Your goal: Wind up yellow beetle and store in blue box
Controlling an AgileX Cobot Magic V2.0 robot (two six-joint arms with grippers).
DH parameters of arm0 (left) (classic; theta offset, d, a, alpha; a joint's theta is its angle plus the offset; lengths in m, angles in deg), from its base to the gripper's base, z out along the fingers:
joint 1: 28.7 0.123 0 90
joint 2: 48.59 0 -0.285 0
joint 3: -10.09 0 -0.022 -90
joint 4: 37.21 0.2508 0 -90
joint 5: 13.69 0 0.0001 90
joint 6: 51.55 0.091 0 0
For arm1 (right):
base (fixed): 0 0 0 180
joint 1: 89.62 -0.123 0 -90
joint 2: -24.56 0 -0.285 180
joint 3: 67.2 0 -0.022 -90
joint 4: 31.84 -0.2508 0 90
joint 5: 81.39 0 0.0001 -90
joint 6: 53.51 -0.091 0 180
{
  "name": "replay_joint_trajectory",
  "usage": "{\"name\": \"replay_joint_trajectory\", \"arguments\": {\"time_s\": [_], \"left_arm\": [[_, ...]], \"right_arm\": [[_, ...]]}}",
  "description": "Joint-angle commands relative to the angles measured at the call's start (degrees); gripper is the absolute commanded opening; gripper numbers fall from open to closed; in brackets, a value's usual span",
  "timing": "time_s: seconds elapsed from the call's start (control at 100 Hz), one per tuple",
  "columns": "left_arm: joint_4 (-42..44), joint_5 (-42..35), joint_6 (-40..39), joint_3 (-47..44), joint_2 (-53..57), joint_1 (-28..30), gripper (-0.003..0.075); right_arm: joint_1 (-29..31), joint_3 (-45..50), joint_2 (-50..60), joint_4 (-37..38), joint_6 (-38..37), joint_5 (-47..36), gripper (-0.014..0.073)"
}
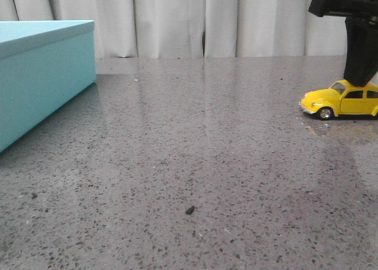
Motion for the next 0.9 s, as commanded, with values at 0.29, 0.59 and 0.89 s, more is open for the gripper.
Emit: {"name": "replay_joint_trajectory", "arguments": {"time_s": [0.29,0.59,0.89], "left_arm": [[-1.6,-3.5,0.0,2.1,-0.7,-0.5,-0.0019],[-1.6,-3.5,0.0,2.1,-0.7,-0.5,-0.0019],[-1.6,-3.5,0.0,2.1,-0.7,-0.5,-0.0019]], "right_arm": [[0.0,-1.8,1.8,0.3,0.1,-2.1,-0.0049],[1.0,-1.6,1.2,0.8,0.1,-1.2,-0.0049],[3.4,-1.6,-0.1,3.4,0.1,1.9,-0.0049]]}}
